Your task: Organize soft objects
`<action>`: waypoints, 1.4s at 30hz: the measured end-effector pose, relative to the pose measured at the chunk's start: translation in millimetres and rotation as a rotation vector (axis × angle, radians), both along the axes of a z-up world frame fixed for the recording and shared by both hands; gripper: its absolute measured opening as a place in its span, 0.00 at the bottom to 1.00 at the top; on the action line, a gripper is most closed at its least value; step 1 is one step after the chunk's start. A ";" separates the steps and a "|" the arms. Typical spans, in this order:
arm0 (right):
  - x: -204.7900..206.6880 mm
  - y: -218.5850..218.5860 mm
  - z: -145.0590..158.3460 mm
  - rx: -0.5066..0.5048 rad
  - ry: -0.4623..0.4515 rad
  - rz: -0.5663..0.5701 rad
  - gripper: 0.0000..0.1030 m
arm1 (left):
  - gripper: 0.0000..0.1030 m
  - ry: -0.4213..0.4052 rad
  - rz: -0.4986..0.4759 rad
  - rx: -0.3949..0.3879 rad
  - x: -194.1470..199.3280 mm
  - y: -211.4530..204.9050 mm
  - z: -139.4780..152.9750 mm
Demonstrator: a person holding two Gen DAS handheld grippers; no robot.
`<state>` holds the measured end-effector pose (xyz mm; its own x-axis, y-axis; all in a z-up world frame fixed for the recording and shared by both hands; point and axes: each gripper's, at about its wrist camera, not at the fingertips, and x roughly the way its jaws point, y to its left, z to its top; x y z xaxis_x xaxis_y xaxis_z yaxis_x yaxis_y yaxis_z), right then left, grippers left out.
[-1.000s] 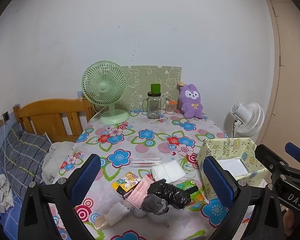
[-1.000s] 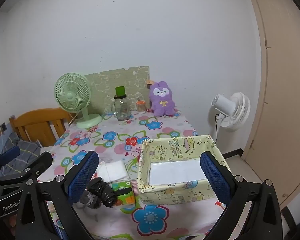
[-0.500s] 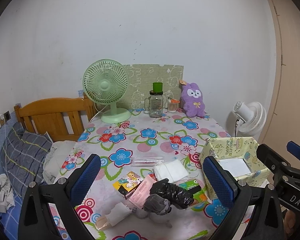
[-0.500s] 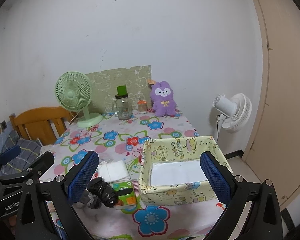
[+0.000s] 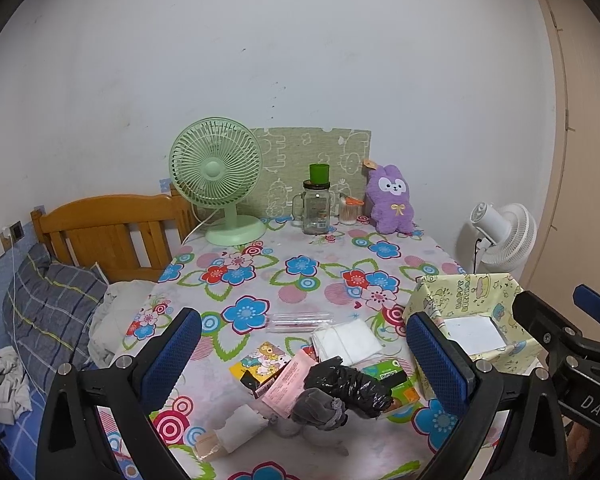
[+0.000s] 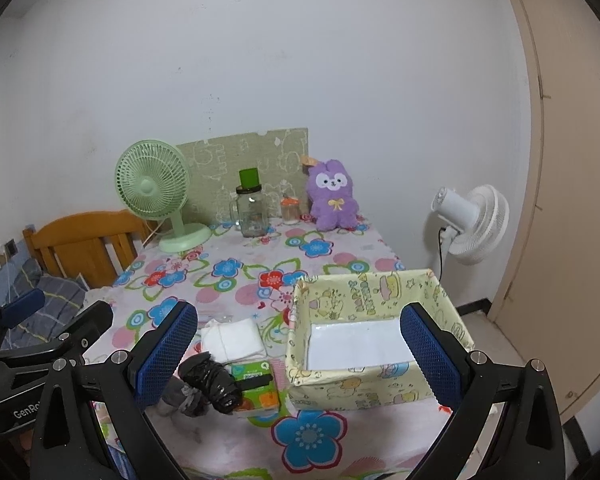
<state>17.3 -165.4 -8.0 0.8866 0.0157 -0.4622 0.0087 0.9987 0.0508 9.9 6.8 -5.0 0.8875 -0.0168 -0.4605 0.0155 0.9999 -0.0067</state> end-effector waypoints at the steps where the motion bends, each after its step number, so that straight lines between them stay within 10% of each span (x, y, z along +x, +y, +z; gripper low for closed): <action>1: 0.2 -0.8 -0.1 0.007 0.003 0.003 0.99 | 1.00 0.000 0.001 0.000 0.3 0.0 0.2; 42: 5.2 10.2 -3.4 -0.002 0.011 0.021 0.97 | 0.98 0.008 0.011 0.015 1.8 5.7 -7.0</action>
